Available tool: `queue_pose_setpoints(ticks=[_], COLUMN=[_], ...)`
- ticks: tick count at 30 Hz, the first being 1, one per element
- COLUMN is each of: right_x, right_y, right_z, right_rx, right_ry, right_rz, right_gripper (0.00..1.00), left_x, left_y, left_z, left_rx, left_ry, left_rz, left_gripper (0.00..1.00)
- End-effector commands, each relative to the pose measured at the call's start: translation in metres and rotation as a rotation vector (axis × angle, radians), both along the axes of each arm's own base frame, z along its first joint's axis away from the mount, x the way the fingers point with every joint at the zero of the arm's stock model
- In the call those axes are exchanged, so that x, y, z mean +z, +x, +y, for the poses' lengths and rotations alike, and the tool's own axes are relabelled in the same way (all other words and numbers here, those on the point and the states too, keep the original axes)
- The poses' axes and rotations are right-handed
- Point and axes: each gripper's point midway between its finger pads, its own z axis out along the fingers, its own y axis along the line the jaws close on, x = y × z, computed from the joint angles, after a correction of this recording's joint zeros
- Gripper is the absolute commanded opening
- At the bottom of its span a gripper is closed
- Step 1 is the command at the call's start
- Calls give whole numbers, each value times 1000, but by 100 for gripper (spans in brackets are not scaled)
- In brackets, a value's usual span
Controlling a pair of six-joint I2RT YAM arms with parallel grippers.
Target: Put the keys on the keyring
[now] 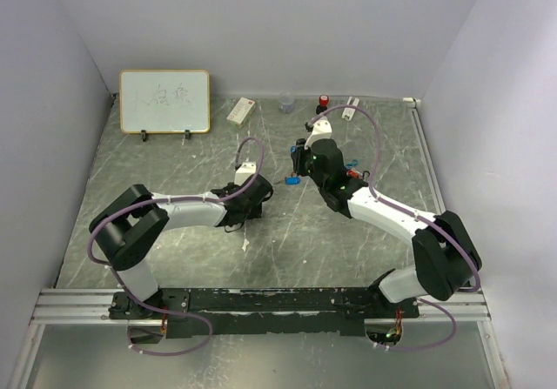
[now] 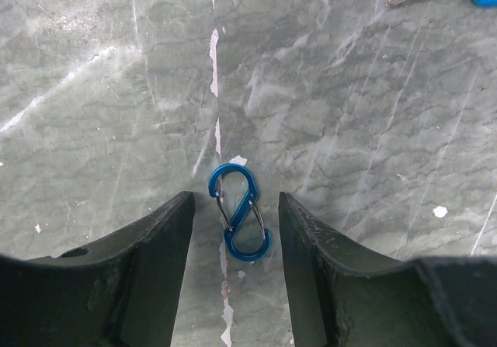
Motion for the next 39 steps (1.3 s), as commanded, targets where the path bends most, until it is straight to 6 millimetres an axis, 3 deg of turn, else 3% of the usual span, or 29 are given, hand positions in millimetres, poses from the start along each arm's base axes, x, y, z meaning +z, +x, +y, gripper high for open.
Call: queue_pose_setpoints(ticks=[1,9,14,25,29,35,39], right_x=[13,14,14,14,17,22,24], right_y=[0,-1,-1,-1,-2,-5,-7], right_z=[-1,-2,-3,-3,-1,1,4], right_rx=[-7,-10,-11,-9,2,18,32], right_ry=[8,8,9,7,14,29,41], right_rz=[-40,-42,-42,-43,-50,-57,-58], right_gripper=[0,0,0,0,0,0,0], left_x=[-13,-13,-13,2,35,105,141], left_y=[-8,-9,-10,-4,8,30,41], left_z=[6,5,4,7,1,-21,-33], left_rx=[0,-11,-13,6,8,-6,-11], left_ry=[52,50,46,38,9,-114,-192], left_rz=[41,53,55,11,-59,-207,-289], left_gripper=[57,43,8,7,7,7,7])
